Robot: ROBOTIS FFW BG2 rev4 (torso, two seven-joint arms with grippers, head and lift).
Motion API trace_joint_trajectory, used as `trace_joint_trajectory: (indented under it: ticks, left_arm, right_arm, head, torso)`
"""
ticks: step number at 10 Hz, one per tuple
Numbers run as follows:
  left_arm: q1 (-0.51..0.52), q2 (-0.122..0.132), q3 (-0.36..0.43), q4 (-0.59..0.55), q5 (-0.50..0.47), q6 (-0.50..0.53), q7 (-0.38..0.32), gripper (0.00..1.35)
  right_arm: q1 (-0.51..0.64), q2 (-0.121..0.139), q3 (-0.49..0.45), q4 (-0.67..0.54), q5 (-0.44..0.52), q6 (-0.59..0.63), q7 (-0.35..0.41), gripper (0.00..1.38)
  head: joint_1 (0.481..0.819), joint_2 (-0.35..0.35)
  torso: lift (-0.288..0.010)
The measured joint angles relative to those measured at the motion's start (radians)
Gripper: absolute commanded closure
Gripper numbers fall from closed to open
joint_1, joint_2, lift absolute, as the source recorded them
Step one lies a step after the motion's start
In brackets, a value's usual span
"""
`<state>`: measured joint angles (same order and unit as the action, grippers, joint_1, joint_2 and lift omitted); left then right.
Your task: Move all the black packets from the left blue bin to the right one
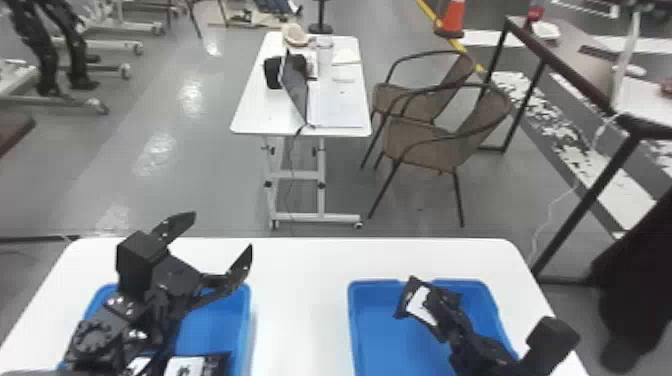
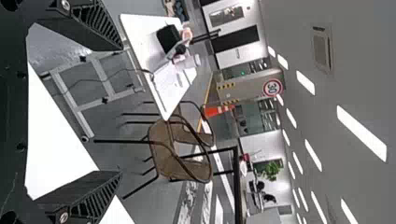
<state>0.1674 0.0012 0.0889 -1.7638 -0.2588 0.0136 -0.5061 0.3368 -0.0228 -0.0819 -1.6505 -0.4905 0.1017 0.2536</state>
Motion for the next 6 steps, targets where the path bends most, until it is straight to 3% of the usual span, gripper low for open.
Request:
trace_joint_trajectory:
  ticks: [2, 5, 6]
  left_arm:
    - [0.024, -0.001, 0.015, -0.021, 0.043, 0.012, 0.000, 0.09]
    - [0.041, 0.006, 0.012, -0.038, 0.101, 0.021, 0.001, 0.11]
    - [0.045, 0.006, 0.013, -0.045, 0.102, 0.021, 0.002, 0.10]
  right_arm:
    - [-0.020, -0.007, -0.002, 0.052, -0.005, 0.041, 0.003, 1.28]
    - [-0.015, -0.008, -0.010, 0.107, -0.033, 0.089, 0.004, 1.25]
    - [-0.014, -0.008, -0.010, 0.117, -0.042, 0.093, 0.005, 1.04]
  head:
    - [0.695, -0.036]
    - [0.695, -0.036]
    - [0.695, -0.035]
  torso:
    - [0.000]
    - [0.000]
    - [0.000]
